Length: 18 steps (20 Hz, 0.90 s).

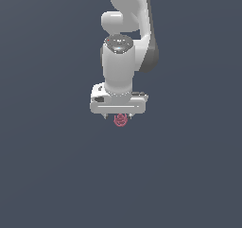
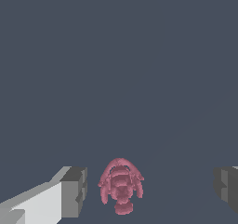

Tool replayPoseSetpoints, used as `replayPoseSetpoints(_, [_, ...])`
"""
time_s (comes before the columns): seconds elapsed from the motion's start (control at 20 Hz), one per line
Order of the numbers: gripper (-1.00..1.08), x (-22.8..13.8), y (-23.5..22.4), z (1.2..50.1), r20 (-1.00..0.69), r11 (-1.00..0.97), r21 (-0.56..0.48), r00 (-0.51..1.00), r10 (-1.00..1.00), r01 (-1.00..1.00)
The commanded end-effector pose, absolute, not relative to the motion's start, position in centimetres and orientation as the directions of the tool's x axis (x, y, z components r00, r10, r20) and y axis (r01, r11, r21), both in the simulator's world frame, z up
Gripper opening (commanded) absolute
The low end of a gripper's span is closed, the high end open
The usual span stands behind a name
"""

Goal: Pick up the object and move it to a goal position.

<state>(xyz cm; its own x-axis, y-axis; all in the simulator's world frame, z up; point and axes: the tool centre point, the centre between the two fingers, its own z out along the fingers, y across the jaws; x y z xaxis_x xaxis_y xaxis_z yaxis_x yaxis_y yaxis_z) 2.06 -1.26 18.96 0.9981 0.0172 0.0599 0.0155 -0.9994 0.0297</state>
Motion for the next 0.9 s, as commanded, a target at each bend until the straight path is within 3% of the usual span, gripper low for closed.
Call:
replayPoseSetpoints(0.0, [1.00,2.1,-1.3,19.0,0.061,-0.999,0.031,0.998,0.021,0.020])
replayPoseSetpoints(0.85, [1.00,-0.6,-0.6,15.3,0.041,-0.979,0.006,0.978,-0.203,-0.203])
